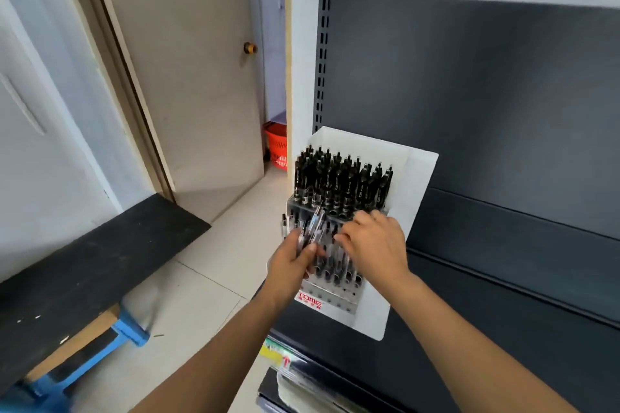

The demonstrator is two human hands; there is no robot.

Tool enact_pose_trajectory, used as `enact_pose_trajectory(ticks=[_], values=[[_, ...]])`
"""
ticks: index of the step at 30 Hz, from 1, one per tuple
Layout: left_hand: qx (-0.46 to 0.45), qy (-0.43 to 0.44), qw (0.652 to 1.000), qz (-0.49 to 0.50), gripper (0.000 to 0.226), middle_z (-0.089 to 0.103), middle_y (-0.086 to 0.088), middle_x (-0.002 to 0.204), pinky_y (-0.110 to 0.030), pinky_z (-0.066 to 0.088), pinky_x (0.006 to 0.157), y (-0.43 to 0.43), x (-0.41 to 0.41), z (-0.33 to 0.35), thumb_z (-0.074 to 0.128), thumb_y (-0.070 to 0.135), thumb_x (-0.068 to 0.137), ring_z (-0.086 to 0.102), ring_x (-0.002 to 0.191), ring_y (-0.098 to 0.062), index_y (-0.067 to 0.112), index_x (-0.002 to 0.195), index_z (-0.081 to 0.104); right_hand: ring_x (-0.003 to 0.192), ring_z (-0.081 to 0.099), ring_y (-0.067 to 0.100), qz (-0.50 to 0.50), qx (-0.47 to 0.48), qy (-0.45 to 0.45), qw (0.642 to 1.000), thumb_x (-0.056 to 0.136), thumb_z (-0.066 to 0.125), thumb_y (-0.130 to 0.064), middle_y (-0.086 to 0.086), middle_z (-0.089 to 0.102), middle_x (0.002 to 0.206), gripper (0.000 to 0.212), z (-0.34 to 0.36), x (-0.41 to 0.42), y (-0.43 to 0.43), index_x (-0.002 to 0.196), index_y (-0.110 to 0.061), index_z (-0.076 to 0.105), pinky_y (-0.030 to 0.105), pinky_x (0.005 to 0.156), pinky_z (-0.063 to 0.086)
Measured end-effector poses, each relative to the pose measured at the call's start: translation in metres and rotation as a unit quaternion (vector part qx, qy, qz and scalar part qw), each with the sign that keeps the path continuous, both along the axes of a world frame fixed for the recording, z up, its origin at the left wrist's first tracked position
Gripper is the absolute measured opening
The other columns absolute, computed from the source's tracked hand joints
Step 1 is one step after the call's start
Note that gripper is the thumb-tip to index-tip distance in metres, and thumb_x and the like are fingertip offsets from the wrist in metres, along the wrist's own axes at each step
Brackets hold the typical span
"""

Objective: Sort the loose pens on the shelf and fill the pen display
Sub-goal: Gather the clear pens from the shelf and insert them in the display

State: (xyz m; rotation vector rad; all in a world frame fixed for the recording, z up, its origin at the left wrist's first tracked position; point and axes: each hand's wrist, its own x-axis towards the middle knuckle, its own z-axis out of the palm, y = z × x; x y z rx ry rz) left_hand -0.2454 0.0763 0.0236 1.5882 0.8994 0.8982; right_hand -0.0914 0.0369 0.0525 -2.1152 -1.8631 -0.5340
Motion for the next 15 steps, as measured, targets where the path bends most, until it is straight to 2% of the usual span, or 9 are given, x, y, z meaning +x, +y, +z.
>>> enact_pose_trajectory(ticks=[3,6,9,12,15], values=[[-0.002,0.001,0.999,-0.053,0.017,0.068,0.003,0.08,-0.031,0.046,0.062,0.013,-0.002,0.003,0.046,0.01,0.097,0.053,0.061,-0.014,0.025,0.091,0.052,0.069,0.059,0.02,-0.029,0.0,0.022,0.999,0.072,0.079,-0.036,-0.007,0.06,0.072,0.012,0.003,-0.008,0.001,0.072,-0.026,0.071,0.032,0.059,0.043],[-0.006,-0.009,0.994,-0.11,0.013,0.066,0.0,0.083,-0.021,0.045,0.057,0.016,-0.002,0.005,0.045,0.008,0.098,0.052,0.055,-0.005,0.02,0.096,0.05,0.088,0.058,0.023,-0.061,0.007,0.068,0.996,0.087,0.064,-0.033,-0.003,0.064,0.091,0.016,0.005,-0.016,0.001,0.098,-0.024,0.071,0.037,0.074,0.043],[-0.015,-0.017,0.991,-0.132,0.014,0.066,0.007,0.078,-0.015,0.046,0.053,0.017,0.0,0.005,0.045,0.007,0.098,0.052,0.05,-0.001,0.02,0.096,0.049,0.1,0.056,0.019,-0.062,0.041,0.247,0.966,0.098,0.048,-0.024,0.001,0.063,0.106,0.026,0.019,-0.024,-0.003,0.115,-0.016,0.066,0.033,0.087,0.044],[-0.029,-0.027,0.982,-0.182,0.013,0.067,0.005,0.08,-0.021,0.047,0.055,0.019,0.003,0.005,0.045,0.008,0.098,0.054,0.052,-0.003,0.019,0.102,0.05,0.093,0.058,0.012,-0.072,0.062,0.385,0.918,0.097,0.05,-0.018,-0.002,0.064,0.098,0.021,0.031,-0.032,-0.009,0.108,-0.013,0.068,0.023,0.085,0.044],[-0.033,-0.04,0.974,-0.222,0.015,0.068,0.002,0.078,-0.021,0.048,0.054,0.016,0.007,0.008,0.043,0.007,0.098,0.055,0.052,-0.007,0.018,0.105,0.05,0.073,0.056,0.002,-0.083,0.082,0.456,0.882,0.092,0.057,-0.012,-0.011,0.062,0.081,0.011,0.032,-0.033,-0.014,0.096,-0.014,0.068,0.015,0.072,0.044]])
